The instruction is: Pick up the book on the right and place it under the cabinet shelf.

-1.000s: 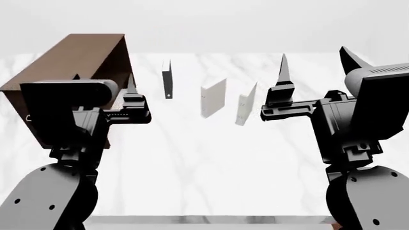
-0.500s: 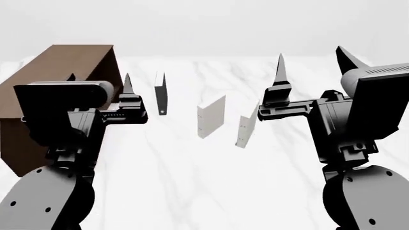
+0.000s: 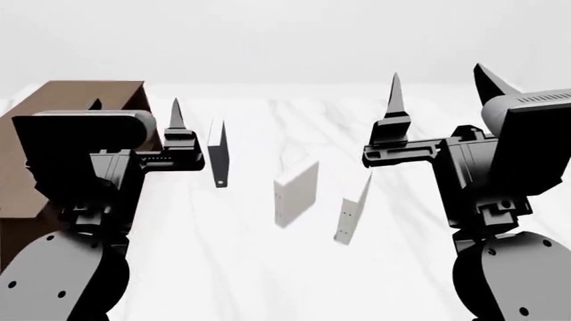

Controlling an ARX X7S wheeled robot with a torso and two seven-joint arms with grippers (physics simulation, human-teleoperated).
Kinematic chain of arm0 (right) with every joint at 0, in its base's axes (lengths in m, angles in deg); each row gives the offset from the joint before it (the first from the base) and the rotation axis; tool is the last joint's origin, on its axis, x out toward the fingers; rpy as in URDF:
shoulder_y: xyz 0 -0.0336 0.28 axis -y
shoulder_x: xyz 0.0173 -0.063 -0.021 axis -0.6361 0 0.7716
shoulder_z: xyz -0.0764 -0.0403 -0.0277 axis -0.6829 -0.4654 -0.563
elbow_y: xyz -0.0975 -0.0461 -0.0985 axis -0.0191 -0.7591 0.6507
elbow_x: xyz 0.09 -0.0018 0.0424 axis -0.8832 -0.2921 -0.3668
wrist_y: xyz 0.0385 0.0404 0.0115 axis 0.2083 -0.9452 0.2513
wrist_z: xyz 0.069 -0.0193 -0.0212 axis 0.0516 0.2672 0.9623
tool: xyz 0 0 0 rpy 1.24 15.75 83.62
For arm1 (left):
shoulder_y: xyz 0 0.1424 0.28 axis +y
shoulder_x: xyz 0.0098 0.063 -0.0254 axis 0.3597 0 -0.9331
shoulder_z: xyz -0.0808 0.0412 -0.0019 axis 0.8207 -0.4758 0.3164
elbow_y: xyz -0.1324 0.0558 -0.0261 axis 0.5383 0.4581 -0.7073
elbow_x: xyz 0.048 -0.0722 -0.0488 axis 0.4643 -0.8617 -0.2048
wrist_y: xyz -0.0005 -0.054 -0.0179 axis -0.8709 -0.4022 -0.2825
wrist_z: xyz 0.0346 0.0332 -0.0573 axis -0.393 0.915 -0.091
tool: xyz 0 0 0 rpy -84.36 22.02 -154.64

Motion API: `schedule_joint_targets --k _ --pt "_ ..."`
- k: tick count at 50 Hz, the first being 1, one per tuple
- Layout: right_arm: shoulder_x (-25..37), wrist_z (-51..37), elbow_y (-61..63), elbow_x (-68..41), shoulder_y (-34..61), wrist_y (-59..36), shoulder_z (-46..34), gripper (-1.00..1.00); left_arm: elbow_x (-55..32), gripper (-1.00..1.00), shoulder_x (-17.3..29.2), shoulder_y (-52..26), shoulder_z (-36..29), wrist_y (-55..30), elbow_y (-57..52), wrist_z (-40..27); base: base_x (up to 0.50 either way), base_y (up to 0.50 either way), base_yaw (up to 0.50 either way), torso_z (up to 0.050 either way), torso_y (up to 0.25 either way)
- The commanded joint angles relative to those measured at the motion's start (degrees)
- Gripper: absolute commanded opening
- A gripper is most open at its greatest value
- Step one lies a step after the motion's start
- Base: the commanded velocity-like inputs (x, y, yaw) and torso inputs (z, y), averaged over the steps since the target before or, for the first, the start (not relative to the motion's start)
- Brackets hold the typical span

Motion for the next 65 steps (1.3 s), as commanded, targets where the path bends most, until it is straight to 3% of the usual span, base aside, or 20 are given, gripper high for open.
schedule_joint_targets --k 1,42,45,50,51,54,58,61,65 --pt "0.17 -0.48 0.16 -0.31 0.05 -0.16 -0.02 1.00 -0.45 1.00 0.33 -0.07 -0.18 0.26 0.14 -0.29 0.18 0.00 0.00 0.000 0.000" --pt "1.06 -2.00 2.02 -1.70 0.85 -3.16 0.43 1.00 -2.31 1.00 0.92 -1.38 -0.88 -1.32 -0.91 -1.97 0.17 0.00 0.00 0.000 0.001" --pt "-0.31 -3.18 2.32 -1.95 2.69 -7.64 2.29 1.00 -2.44 1.00 0.98 -1.23 -0.96 -1.37 -1.09 -2.09 0.00 0.00 0.00 0.000 0.000" --pt "-3.44 -3.03 4.29 -3.89 10.64 -25.52 5.84 1.00 -2.72 1.00 1.07 -1.12 -0.99 -1.29 -1.24 -2.17 0.00 0.00 0.00 0.000 0.000" --pt "-3.39 -4.46 2.92 -6.72 11.01 -26.36 7.12 1.00 -2.75 1.00 1.09 -1.05 -1.01 -1.22 -1.22 -2.19 0.00 0.00 0.00 0.000 0.000" --pt "3.40 -29.07 -7.82 -32.51 14.36 -26.36 16.67 1.00 -2.93 1.00 1.15 -1.01 -1.08 -1.24 -1.34 -2.24 0.00 0.00 0.00 0.000 0.000" --pt "8.74 -63.44 -18.20 -66.88 18.45 -25.56 14.45 1.00 -3.18 1.00 1.28 -1.13 -1.08 -1.45 -1.60 -2.35 0.00 0.00 0.00 0.000 0.000" --pt "10.90 -71.94 -22.00 -89.36 20.35 -23.50 12.03 1.00 -3.22 1.00 1.39 -1.15 -1.30 -1.49 -1.69 -2.52 0.00 0.00 0.00 0.000 0.000" --pt "13.46 -77.92 -26.07 -96.28 23.59 -20.90 8.17 1.00 -3.01 1.00 1.68 -1.47 -2.27 -2.04 -2.48 -3.13 0.00 0.00 0.00 0.000 0.000"
